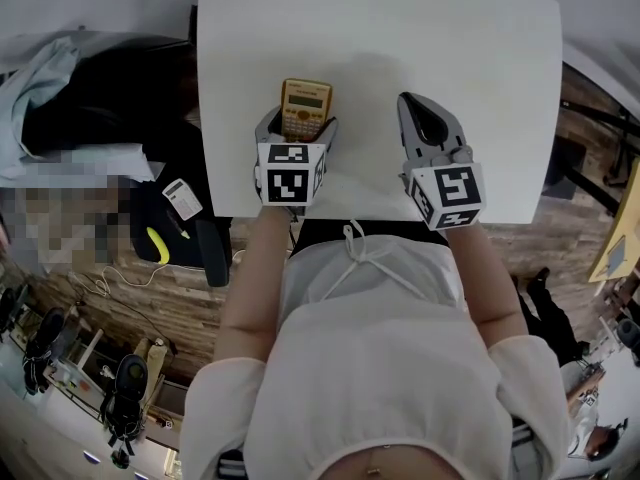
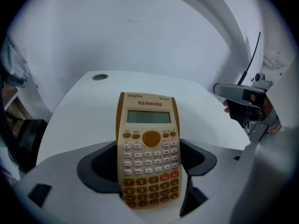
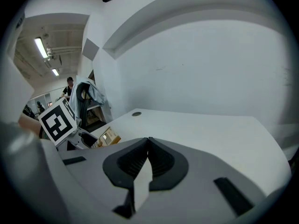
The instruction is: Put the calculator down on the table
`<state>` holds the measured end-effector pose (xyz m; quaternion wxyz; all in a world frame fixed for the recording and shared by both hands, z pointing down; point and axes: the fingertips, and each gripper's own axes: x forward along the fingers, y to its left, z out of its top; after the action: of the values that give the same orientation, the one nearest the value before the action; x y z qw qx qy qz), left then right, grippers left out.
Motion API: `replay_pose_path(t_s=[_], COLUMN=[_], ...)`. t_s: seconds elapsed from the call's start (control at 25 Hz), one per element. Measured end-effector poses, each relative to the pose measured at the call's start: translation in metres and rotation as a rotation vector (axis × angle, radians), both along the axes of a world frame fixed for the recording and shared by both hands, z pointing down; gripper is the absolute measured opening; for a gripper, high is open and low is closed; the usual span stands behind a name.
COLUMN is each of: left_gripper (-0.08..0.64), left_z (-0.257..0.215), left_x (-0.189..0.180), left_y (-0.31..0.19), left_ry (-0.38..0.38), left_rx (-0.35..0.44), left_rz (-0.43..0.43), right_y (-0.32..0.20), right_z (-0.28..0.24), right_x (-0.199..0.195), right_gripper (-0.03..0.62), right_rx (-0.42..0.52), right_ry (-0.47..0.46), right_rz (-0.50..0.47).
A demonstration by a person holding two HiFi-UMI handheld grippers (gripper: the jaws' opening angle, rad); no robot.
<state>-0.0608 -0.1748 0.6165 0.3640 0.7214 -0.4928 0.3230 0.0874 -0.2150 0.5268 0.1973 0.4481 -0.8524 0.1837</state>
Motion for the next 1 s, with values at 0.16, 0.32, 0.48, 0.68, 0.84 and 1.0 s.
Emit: replay_pose_path(t_s=[0.16, 0.32, 0.48, 0.68, 0.84, 1.0], left_gripper=[0.397, 0.396, 0.396, 0.396, 0.396, 0.396], left_z=[0.003, 0.006, 0.008, 0.009, 0.007, -0.008], left_x=[-0.001, 0.001, 0.001, 0.001, 0.001, -0.001], left_y=[-0.002, -0.002, -0.002, -0.002, -0.002, -0.004], left_ry=[-0.024, -0.103, -0.152, -0.100, -0.082, -0.065], left_rx=[-0.032, -0.058, -0.050, -0.004, -0.003, 0.035], left_rz=[-0.016, 0.020, 0.024, -0.023, -0.024, -0.035], right_y=[-0.004, -0.006, -0.007, -0.009, -0.008, -0.006], right_z=[0.004, 0.003, 0.002, 0.001, 0.000, -0.007], right_x=[0.003, 0.007, 0.010, 0.012, 0.012, 0.013], right_gripper=[0.003, 0.003, 0.003, 0.003, 0.003, 0.003], right_rx=[-0.011, -0.016, -0.015, -0.012, -0.012, 0.003], right_ry=[-0.009, -0.019, -0.022, -0.022, -0.020, -0.017], right_rz=[-0.002, -0.005, -0.011, -0.021, -0.029, -0.041])
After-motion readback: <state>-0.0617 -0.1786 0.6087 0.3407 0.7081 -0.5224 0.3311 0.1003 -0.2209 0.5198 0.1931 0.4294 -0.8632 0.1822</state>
